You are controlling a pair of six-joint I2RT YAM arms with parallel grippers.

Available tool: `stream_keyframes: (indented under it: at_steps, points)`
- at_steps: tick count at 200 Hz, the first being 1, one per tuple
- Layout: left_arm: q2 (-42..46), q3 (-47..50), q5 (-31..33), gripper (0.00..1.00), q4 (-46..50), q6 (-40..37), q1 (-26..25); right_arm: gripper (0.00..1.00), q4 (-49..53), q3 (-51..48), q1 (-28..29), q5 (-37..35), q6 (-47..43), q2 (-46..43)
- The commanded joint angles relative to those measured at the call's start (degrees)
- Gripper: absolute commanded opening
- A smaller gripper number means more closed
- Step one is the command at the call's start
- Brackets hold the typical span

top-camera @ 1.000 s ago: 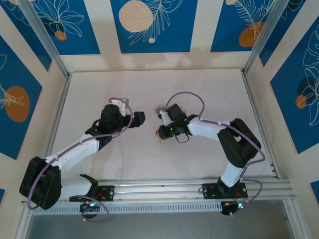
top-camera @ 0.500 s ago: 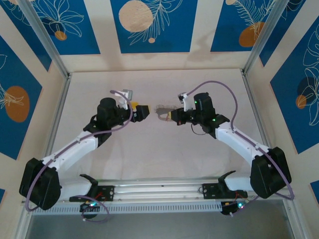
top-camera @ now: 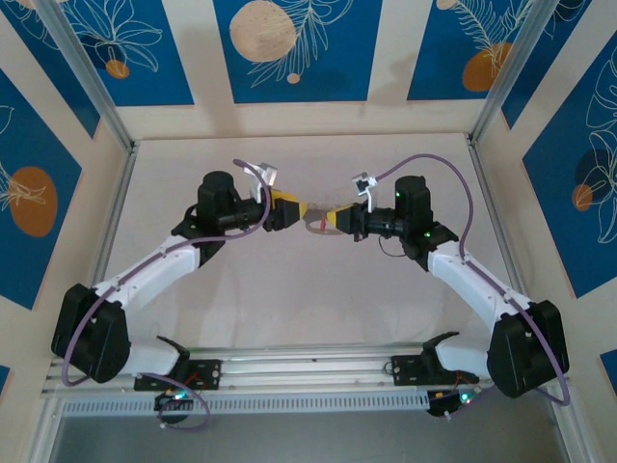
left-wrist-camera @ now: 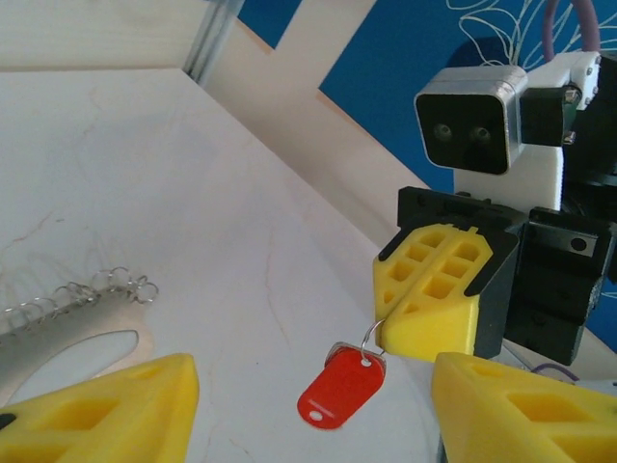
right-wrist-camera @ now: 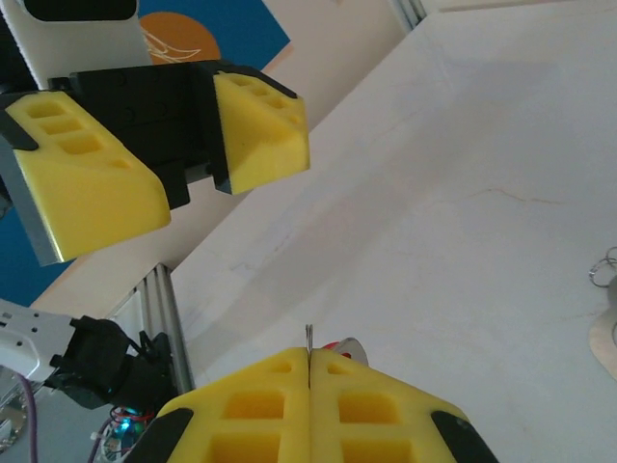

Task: Put the keys on the keyring

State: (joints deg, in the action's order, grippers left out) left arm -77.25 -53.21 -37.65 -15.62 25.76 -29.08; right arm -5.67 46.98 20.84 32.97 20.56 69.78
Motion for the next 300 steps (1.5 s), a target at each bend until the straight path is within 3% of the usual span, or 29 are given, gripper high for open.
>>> stream_keyframes:
  at_steps: [1,49,113,200,275,300]
  points:
    - [-1.1,-2.1,-2.2,0.64,-0.1,-0.6,-1.1,0.0,-0.3,-1.3,-0.4,2.2,0.1,-1.4]
    - [0.7,2.2,7.5,0.68,-1.0,0.4,-1.5,0.0,-0.9,-5.0,0.5,0.7,1.0,-1.3]
    - [3.8,7.7,7.2,0.67,-1.5,0.6,-1.5,0.0,-0.6,-9.0,3.9,-3.5,1.4,-2.0]
    - [7.0,8.8,15.1,0.7,3.1,-1.4,-1.5,0.0,-5.8,-6.0,16.6,-12.8,3.5,18.3]
    - [7.5,8.7,15.9,0.72,1.8,-1.3,-1.4,0.0,-4.8,-6.5,16.8,-17.6,5.0,25.7]
    - [6.4,8.6,15.5,0.72,0.1,-0.6,-1.5,0.36,-3.2,-7.5,14.6,-18.3,6.2,22.3]
